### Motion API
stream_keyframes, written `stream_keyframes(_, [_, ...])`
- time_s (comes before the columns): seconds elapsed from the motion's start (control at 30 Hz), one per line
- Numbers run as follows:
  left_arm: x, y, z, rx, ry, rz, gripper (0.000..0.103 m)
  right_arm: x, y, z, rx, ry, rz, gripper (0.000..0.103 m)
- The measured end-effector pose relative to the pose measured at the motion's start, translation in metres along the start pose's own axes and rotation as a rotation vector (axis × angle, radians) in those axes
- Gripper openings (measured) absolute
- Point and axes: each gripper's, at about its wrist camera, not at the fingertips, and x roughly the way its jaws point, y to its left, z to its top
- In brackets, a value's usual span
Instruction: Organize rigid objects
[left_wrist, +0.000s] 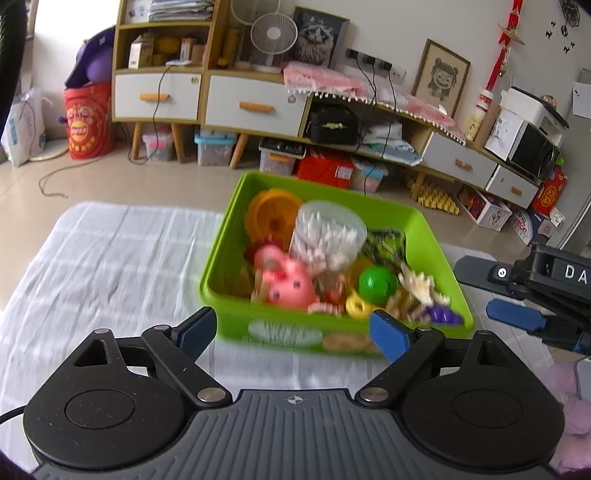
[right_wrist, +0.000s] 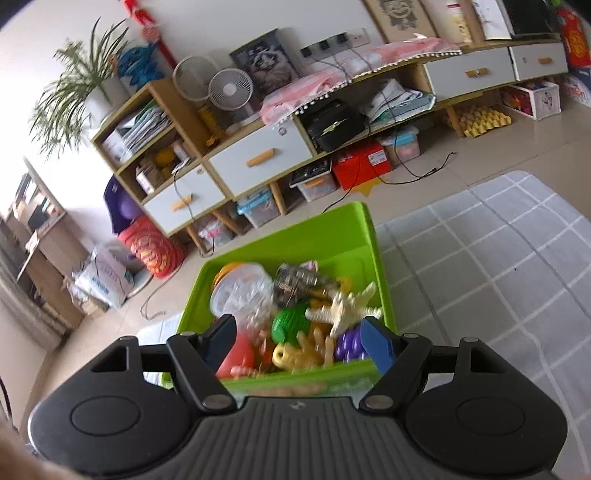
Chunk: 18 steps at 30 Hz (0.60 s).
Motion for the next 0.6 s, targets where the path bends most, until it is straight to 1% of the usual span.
stream_keyframes(0.1, [-0.010, 0.006, -0.012, -0.045, 0.047, -0.007, 0.099, -0.014, 0.010, -0.012, -0.076, 0.016, -0.008, 0.058])
stream_keyframes(0.17, [-0.017, 0.009, -0.021, -0.051, 0.062, -0.003, 0.100, -0.022, 0.017, -0.020, -0.126, 0.013, -0.031, 0.060])
stream_keyframes(0.27, [-0.028, 0.008, -0.032, -0.014, 0.067, 0.037, 0.101, -0.032, 0.026, -0.030, -0.173, 0.019, -0.061, 0.061])
stream_keyframes(0.37, [-0.038, 0.006, -0.039, 0.037, 0.061, 0.077, 0.101, -0.044, 0.031, -0.042, -0.228, 0.019, -0.079, 0.064])
stream_keyframes(0.43, [-0.044, 0.006, -0.045, 0.050, 0.049, 0.086, 0.101, -0.051, 0.032, -0.050, -0.272, 0.013, -0.103, 0.068])
stream_keyframes(0.53, [-0.048, 0.005, -0.054, 0.049, 0.039, 0.088, 0.101, -0.058, 0.029, -0.062, -0.298, 0.020, -0.126, 0.069])
stream_keyframes(0.6, [-0.047, 0.003, -0.060, 0.045, 0.059, 0.087, 0.101, -0.059, 0.024, -0.070, -0.311, 0.036, -0.144, 0.069])
